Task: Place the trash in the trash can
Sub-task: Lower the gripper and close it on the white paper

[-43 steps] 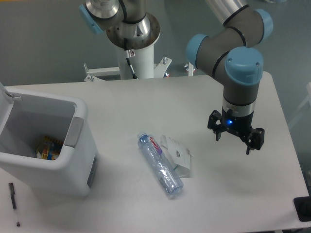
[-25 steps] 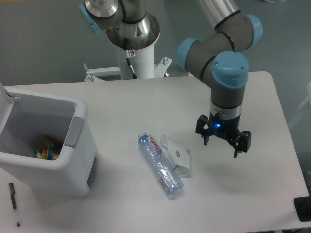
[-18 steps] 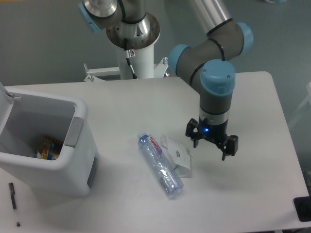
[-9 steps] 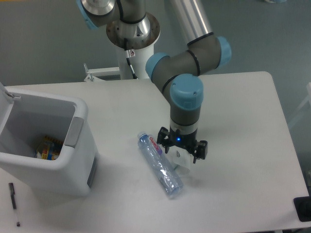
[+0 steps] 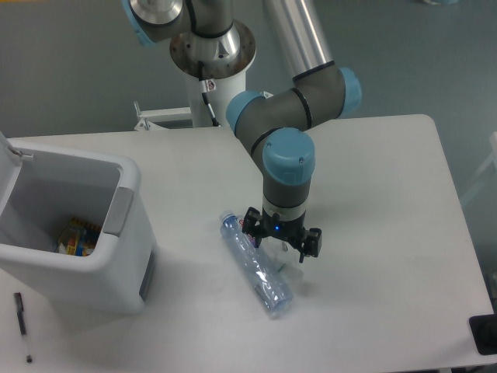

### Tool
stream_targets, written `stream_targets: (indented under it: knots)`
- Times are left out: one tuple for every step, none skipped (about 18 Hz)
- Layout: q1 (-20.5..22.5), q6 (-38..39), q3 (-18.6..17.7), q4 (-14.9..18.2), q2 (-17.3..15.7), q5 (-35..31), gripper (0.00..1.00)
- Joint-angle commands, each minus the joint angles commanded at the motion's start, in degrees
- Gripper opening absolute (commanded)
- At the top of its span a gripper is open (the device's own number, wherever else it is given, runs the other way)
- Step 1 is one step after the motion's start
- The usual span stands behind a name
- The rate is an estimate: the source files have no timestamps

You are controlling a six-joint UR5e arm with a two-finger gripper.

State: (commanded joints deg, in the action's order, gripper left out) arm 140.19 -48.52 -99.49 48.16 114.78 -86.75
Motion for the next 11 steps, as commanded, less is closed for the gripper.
stream_targets:
  knots:
    - [0.0, 0.0, 0.1, 0.0, 0.1, 0.0, 1.00]
    - [0.0, 0.0, 0.1, 0.0, 0.3, 0.0, 1.00]
    - [0.0, 0.0, 0.2, 0.0, 0.4, 0.0, 1.00]
    - [0.0, 0.1, 0.2, 0.0, 0.4, 0.0, 1.00]
    - [0.0, 0.3, 0.3, 0.0, 0.4, 0.0, 1.00]
    - [0.0, 0.4, 0.3, 0.0, 0.4, -0.1, 1.00]
    - [0.0, 0.4, 0.4, 0.0, 0.4, -0.1, 1.00]
    - [0.0, 0.4, 0.4, 0.0, 0.5, -0.1, 1.00]
    - [0.0, 0.4, 0.4, -0.1, 0.6, -0.1, 1.00]
    - [0.0, 0.4, 0.4, -0.1, 0.7, -0.1, 1.00]
    - [0.0, 0.4, 0.5, -0.2, 0.8, -0.1, 1.00]
